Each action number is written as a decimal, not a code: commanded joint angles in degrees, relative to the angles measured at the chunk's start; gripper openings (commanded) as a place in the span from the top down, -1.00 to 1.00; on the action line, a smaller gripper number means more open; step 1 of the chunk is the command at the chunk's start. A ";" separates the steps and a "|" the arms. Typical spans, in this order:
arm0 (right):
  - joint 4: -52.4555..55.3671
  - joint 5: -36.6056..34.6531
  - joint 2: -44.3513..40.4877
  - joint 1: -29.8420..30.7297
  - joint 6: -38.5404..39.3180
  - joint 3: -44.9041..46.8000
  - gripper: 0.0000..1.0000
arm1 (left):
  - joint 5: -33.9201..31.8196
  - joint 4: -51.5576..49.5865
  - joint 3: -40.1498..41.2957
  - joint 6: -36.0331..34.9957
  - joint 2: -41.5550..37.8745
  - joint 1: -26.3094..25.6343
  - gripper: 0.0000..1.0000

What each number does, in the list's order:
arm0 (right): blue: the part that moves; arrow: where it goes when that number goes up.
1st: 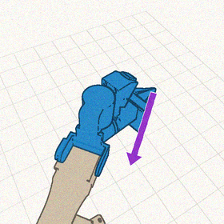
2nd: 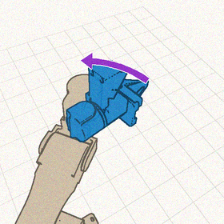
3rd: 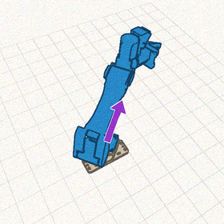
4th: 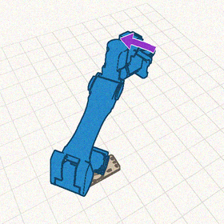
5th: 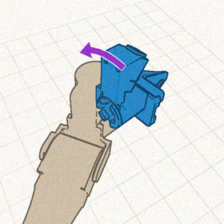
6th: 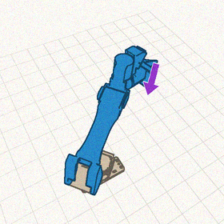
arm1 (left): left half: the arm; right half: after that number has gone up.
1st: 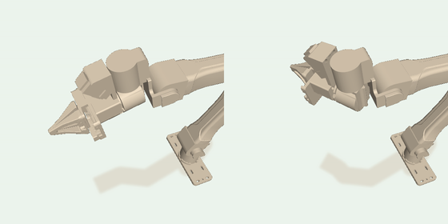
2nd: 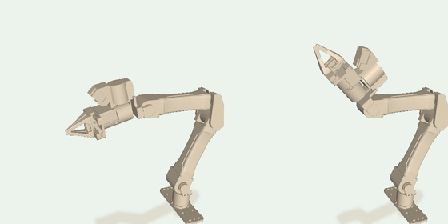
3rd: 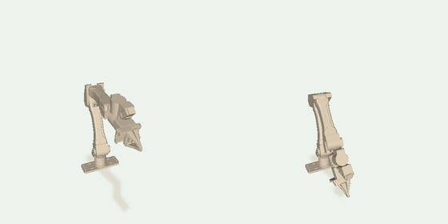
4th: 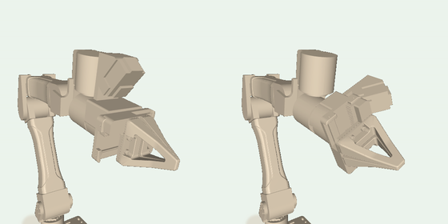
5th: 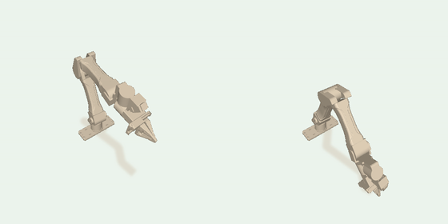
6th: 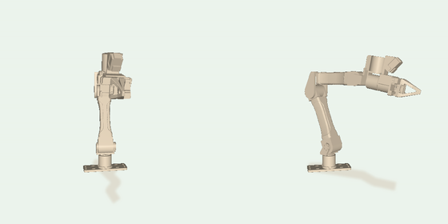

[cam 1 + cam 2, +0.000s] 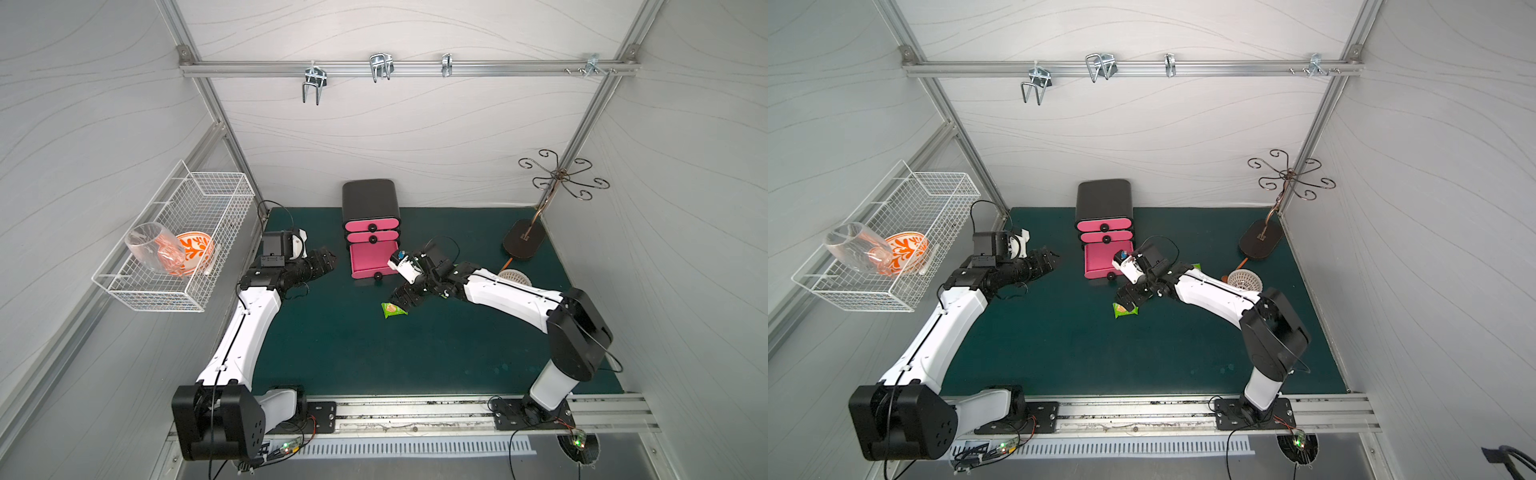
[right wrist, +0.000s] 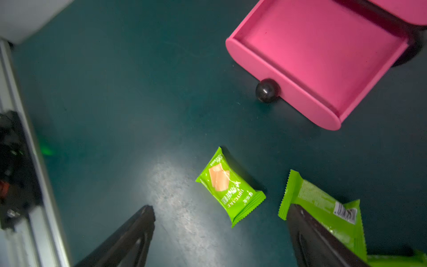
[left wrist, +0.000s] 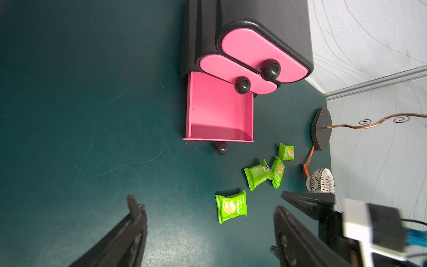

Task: Place the cookies into the drawer by color
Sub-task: Open the drawer in the storage box, then pick up the cookie at the center of the board.

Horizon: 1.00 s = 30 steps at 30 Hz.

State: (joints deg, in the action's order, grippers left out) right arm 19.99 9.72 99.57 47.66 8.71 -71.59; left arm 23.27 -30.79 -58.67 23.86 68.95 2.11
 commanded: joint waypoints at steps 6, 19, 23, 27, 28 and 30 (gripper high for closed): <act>7.42 3.13 11.26 0.59 19.07 -7.68 -0.95 | 0.53 2.79 -0.03 -1.72 0.35 0.26 -0.75; 13.10 -0.60 21.24 2.97 20.28 -13.47 -0.48 | 0.01 2.64 -0.03 -1.27 0.48 0.26 -0.75; 14.16 -2.03 21.73 3.14 19.49 -13.14 -0.22 | -0.06 2.60 -0.04 -0.90 0.53 0.26 -0.75; 12.79 -4.45 19.98 3.74 18.48 -11.25 -0.01 | -0.15 2.50 -0.04 -0.75 0.56 0.26 -0.76; 12.24 -5.40 19.43 4.00 18.21 -10.64 0.04 | -0.18 2.57 -0.09 -0.68 0.56 0.26 -0.75; 10.79 -7.43 18.29 4.58 17.66 -9.34 0.10 | -0.22 2.54 -0.07 -0.57 0.46 0.26 -0.75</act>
State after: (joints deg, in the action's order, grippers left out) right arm 28.80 5.89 119.07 51.09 27.66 -83.40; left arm 23.18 -30.09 -58.35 23.18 69.17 2.11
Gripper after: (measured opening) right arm 0.457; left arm 0.877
